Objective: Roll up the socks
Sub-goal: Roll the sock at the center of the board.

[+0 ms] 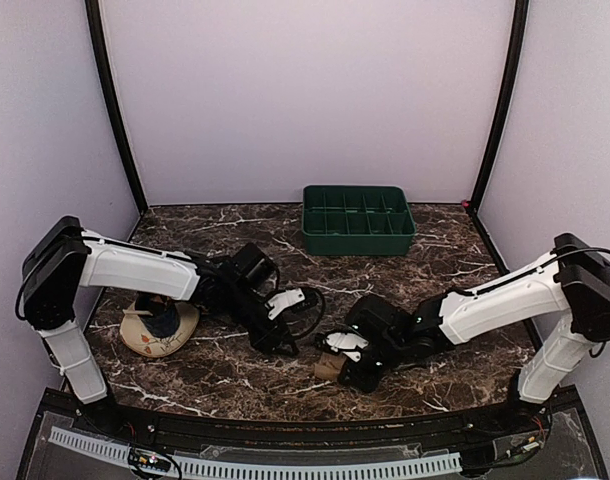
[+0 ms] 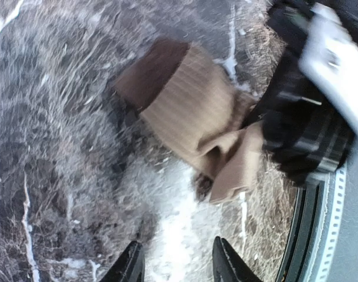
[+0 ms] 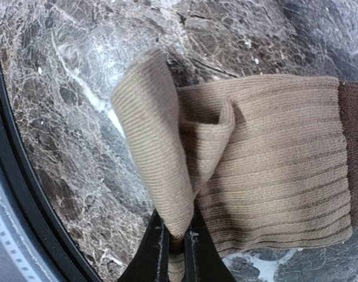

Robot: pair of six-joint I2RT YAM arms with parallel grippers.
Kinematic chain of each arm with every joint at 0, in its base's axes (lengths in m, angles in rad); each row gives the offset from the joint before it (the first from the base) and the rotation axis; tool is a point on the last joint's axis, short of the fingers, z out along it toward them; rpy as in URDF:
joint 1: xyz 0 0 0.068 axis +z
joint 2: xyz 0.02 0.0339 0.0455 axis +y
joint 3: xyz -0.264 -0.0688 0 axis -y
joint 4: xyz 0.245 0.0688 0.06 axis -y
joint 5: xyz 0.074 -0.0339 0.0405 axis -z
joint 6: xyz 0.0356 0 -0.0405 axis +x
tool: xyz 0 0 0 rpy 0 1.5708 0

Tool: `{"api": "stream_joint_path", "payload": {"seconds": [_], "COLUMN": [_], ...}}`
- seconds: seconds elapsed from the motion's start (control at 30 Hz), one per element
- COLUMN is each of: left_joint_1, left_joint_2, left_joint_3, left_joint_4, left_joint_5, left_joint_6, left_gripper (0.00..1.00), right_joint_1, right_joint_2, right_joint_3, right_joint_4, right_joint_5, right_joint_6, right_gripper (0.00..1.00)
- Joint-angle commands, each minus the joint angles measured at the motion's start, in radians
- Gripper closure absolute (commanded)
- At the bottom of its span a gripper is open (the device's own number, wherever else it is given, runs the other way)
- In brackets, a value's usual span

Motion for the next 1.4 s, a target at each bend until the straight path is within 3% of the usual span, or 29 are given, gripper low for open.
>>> {"api": "stream_joint_path", "payload": {"seconds": [0.0,0.43,1.07,1.37], "left_joint_1": [-0.066,-0.249,-0.448,-0.475], "left_joint_2": [-0.098,-0.186,-0.124,-0.053], "left_joint_3": [-0.087,-0.224,-0.254,-0.256], "left_joint_4": [0.164,0.376,0.472,0.548], "left_joint_5": [-0.112,-0.358,-0.585,-0.722], "left_joint_6": [-0.028,0.016,0.297,0.397], "left_gripper": [0.58,0.52,0.5,0.5], "right_joint_1": [-0.049,-0.147,-0.195,-0.203], "right_joint_2": [0.001,0.063,0.116,0.12], "right_joint_3": [0.018,0.053,0.08,0.076], "right_joint_4": [-0.001,-0.028,-0.056,-0.06], "right_joint_5": [-0.143,-0.387,-0.509,-0.543], "right_joint_6": [0.023,0.025,0.022,0.018], "right_gripper": [0.99,1.0,1.0,1.0]}}
